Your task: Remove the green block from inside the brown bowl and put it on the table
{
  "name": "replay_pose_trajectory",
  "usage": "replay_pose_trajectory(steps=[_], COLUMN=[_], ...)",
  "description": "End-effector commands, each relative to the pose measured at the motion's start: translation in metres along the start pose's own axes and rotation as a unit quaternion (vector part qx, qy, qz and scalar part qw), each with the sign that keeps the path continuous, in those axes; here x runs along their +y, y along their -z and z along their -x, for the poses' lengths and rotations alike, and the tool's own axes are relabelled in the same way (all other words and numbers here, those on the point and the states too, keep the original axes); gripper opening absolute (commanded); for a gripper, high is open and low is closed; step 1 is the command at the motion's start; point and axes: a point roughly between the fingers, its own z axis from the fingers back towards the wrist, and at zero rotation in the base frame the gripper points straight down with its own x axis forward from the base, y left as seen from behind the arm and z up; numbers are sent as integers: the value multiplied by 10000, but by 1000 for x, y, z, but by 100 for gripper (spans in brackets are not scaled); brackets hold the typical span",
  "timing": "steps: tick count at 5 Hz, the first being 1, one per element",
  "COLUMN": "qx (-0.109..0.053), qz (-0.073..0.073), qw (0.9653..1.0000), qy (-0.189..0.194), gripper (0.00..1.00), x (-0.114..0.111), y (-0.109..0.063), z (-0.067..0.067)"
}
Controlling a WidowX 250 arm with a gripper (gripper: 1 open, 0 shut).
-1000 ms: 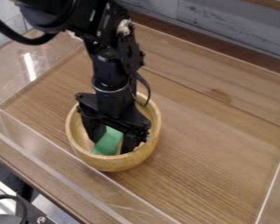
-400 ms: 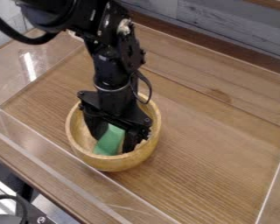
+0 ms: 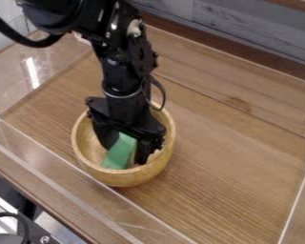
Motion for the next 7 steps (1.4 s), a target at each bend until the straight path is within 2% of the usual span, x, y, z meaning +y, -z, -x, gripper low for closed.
replay_pose_trajectory(steps=[1, 2, 5, 7], qx=[46, 43, 28, -37], qz=[21, 23, 103, 189], qw=[10000, 10000, 9999, 9997], qy=[-21, -1, -66, -156], gripper=[100, 0, 0, 0], x=[4, 3, 2, 2], y=[5, 5, -4, -14], z=[1, 0, -7, -11])
